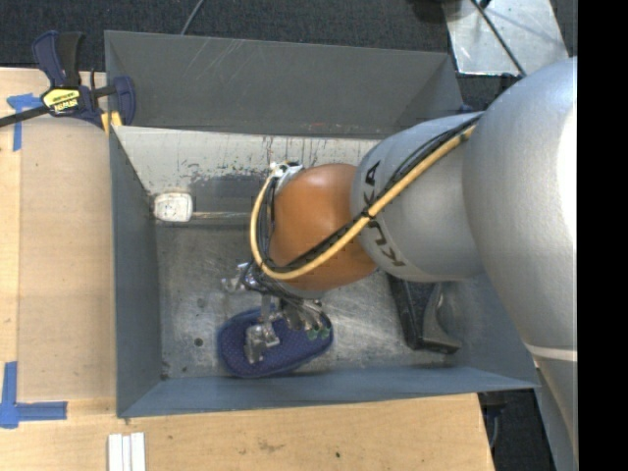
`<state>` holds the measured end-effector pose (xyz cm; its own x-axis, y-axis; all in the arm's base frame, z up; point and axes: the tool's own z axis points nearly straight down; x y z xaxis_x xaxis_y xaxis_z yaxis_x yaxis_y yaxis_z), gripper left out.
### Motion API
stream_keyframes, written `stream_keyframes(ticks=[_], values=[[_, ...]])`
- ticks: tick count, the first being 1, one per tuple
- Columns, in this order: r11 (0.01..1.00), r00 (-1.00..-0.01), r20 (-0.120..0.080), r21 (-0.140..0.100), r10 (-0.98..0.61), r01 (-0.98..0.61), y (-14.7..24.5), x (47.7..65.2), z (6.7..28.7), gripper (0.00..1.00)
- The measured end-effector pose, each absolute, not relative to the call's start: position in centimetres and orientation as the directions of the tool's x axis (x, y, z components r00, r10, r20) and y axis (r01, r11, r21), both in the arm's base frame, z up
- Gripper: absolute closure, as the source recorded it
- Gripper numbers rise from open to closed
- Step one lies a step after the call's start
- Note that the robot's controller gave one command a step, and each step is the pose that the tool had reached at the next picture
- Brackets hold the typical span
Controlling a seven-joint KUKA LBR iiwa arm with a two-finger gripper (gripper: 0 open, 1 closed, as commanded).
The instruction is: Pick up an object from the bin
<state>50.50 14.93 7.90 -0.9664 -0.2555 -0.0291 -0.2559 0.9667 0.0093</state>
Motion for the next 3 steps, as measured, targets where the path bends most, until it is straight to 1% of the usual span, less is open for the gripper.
stream_keyframes(ticks=[1,2,3], values=[[0.953,-0.953,-0.012,0.001,-0.302,-0.302,15.2,48.8,10.3,0.0],[0.979,-0.979,-0.006,0.0,-0.206,-0.206,13.0,48.6,11.3,0.0],[0.997,-0.997,0.001,0.002,-0.077,-0.077,12.3,49.1,7.5,0.0]])
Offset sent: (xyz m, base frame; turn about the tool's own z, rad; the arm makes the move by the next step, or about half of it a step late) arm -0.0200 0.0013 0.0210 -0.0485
